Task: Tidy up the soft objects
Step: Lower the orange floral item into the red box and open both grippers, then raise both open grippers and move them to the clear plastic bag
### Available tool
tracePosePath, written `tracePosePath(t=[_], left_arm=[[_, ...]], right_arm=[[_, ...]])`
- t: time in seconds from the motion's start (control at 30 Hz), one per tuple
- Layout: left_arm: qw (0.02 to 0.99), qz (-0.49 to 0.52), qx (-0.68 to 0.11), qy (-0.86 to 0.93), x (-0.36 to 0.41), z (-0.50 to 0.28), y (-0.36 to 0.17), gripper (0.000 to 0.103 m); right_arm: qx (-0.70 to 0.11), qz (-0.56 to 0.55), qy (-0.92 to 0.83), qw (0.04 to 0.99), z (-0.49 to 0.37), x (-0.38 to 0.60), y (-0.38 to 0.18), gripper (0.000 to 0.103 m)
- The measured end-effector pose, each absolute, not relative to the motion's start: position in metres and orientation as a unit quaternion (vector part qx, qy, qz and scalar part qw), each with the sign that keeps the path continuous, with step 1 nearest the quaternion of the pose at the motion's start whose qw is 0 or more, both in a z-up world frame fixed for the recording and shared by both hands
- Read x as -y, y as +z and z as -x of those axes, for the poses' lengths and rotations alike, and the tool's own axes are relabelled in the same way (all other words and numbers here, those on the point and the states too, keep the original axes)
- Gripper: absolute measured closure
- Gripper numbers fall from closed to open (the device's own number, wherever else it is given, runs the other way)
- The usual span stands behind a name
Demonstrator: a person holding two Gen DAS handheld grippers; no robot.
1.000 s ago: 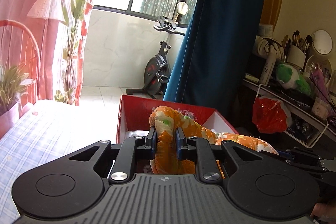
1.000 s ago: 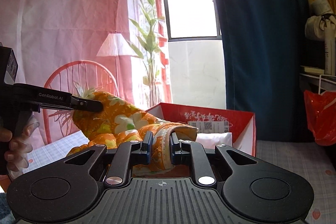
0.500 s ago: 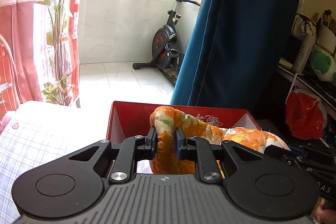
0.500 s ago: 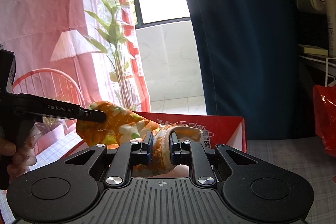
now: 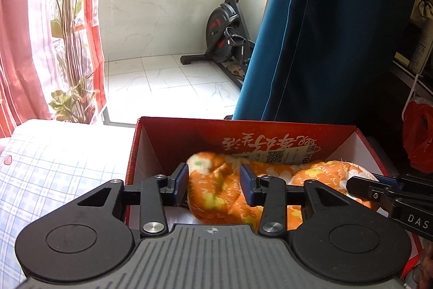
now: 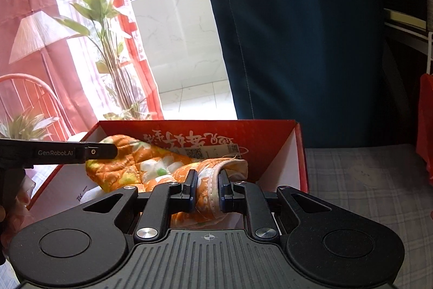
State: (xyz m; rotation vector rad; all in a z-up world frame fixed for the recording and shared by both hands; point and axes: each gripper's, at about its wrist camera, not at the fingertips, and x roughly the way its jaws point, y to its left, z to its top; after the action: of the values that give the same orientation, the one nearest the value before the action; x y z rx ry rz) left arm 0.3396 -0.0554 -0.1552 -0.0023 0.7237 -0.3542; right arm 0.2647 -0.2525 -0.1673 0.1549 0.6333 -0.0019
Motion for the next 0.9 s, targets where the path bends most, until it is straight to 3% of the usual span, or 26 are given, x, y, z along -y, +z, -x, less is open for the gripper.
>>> tracePosePath(t=[0.13,0.23,0.33,0.9], left_arm=[[0.919,0.008,-0.349,-0.183,0.052,-0.337,-0.151,0.052],[0.920,-0.001,-0.345,-0.187,0.052,-0.329,-0.147,0.050],[0.920,0.001,-0.339,-0.195,0.050,-0.318,-0.141,0.050],[0.941,-0.024,-0.261,-0.215,0.023,-0.187,-0.126,0.050]], right_arm=[[-0.336,-0.055,-0.018,0.940,-0.270,0.246,-0.175,0.083],[-0.328,-0.039,-0.030,0.944,-0.265,0.242,-0.173,0.066],[-0.311,-0.019,-0.032,0.950,-0.252,0.240,-0.168,0.057],[-0.204,-0.016,0.027,0.978,-0.133,0.208,-0.150,0.054]])
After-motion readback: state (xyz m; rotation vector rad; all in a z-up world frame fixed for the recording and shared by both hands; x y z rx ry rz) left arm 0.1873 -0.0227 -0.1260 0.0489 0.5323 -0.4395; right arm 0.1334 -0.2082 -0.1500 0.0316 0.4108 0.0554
